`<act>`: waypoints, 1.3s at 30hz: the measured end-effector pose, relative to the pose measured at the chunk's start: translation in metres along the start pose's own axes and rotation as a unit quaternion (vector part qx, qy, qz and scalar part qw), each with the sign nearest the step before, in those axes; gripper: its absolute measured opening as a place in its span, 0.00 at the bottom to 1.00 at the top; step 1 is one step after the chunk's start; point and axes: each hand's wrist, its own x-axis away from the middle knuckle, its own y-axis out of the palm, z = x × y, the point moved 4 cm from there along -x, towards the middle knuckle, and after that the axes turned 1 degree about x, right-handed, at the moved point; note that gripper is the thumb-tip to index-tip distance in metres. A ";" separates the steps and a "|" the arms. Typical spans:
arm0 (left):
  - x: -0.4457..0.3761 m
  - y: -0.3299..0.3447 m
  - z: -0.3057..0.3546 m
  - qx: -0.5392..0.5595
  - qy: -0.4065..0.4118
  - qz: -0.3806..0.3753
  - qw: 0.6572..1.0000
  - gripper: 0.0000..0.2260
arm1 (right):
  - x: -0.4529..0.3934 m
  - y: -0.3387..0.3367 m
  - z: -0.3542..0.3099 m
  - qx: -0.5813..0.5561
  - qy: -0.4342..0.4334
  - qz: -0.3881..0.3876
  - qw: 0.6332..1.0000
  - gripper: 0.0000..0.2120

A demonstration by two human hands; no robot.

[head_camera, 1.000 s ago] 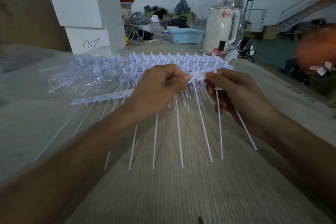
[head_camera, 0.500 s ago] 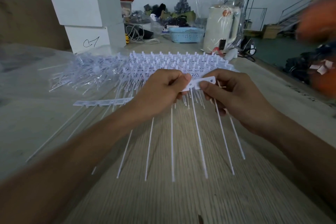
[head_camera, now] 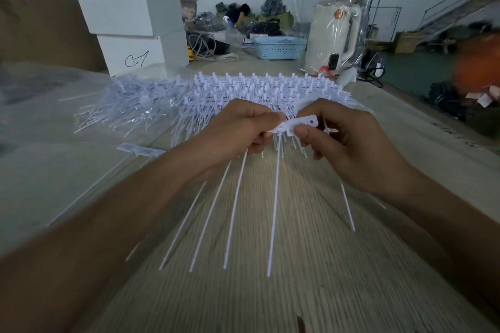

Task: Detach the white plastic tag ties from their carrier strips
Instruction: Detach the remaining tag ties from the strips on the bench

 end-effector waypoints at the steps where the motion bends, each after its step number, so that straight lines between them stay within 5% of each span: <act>1: 0.000 0.000 0.000 0.003 -0.004 -0.005 1.000 0.22 | 0.000 0.000 -0.001 0.011 -0.009 -0.003 1.000 0.04; 10: 0.000 0.002 0.001 0.011 -0.022 -0.044 0.999 0.16 | -0.006 -0.014 -0.008 0.174 -0.110 -0.003 0.979 0.06; 15: -0.003 0.003 0.002 0.003 -0.006 -0.048 0.999 0.23 | -0.007 -0.009 0.004 0.159 -0.063 -0.013 0.985 0.06; 17: 0.001 0.002 0.001 -0.016 0.001 -0.065 0.998 0.22 | -0.011 -0.035 0.027 0.183 0.027 0.061 0.981 0.06; 20: 0.002 -0.003 0.004 -0.027 0.031 -0.053 0.998 0.23 | -0.008 -0.076 0.053 0.042 0.169 0.168 0.970 0.05; 25: 0.001 -0.001 0.006 -0.102 0.051 -0.022 0.993 0.14 | -0.007 -0.009 0.030 -0.071 0.154 -0.042 0.985 0.13; 32: -0.003 0.000 0.006 -0.120 0.114 0.063 0.984 0.04 | -0.004 0.004 0.030 -0.246 0.284 0.001 0.927 0.14; 35: -0.003 0.004 0.005 -0.133 0.139 0.086 0.977 0.05 | -0.001 0.012 0.024 -0.253 0.258 -0.035 0.932 0.22; 39: -0.003 0.004 0.004 -0.190 0.130 0.071 0.971 0.05 | 0.000 0.010 0.020 -0.279 0.226 -0.021 0.933 0.12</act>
